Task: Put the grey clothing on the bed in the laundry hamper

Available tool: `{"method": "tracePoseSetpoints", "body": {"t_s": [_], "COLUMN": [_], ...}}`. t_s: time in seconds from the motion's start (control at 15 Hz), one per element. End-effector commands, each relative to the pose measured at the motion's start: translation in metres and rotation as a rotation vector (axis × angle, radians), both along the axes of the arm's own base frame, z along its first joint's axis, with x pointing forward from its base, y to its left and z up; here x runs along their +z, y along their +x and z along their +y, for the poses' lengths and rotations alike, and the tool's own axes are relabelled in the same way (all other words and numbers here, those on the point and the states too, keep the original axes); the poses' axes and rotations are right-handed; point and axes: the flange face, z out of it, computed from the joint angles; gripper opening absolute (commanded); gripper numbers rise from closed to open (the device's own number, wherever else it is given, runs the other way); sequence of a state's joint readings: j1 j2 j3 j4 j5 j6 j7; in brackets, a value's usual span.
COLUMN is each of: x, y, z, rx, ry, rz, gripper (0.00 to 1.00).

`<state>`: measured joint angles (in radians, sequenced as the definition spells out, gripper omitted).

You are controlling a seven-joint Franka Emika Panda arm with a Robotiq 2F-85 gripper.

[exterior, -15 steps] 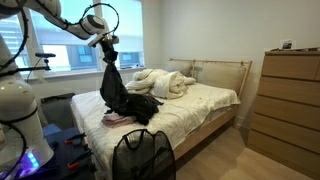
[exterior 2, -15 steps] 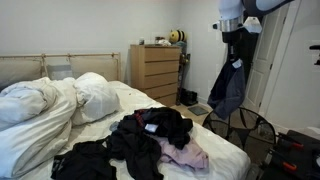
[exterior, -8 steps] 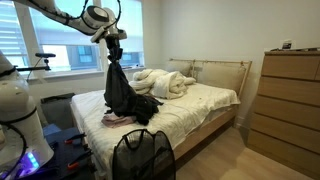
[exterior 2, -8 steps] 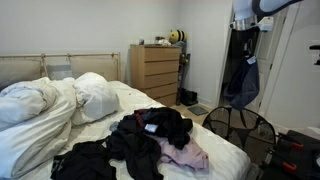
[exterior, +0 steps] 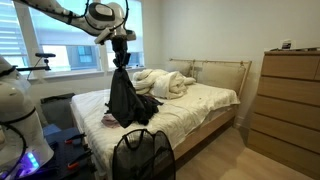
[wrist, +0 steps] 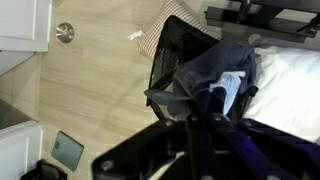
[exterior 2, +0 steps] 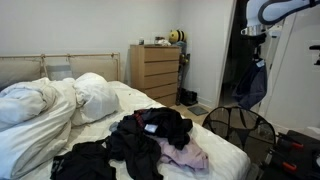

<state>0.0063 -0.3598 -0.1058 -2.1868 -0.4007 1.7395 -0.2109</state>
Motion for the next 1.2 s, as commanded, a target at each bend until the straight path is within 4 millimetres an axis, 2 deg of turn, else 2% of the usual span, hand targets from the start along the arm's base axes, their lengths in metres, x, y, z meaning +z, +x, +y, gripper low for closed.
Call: {"method": "tracePoseSetpoints", "body": {"t_s": [0.0,0.2,0.47,0.53,0.6,1.13], "x": [-0.018,-0.042,-0.062,-0.064,-0.065,-0.063], "y": [-0.006,-0.006,-0.006,-0.007,-0.008,-0.009], "z": [-0.025,-0.035,-0.035,-0.034,-0.033,-0.028], "rx": [0.031,0.058,0.084,0.092,0.092,0.110], "ry": [0.037,0.075,0.091,0.092,0.093,0.076], "rz": [-0.023,-0.006,0.015,0.018,0.021,0.006], "gripper": [0.01,0.01,0.01,0.29,0.30,0.90]}}
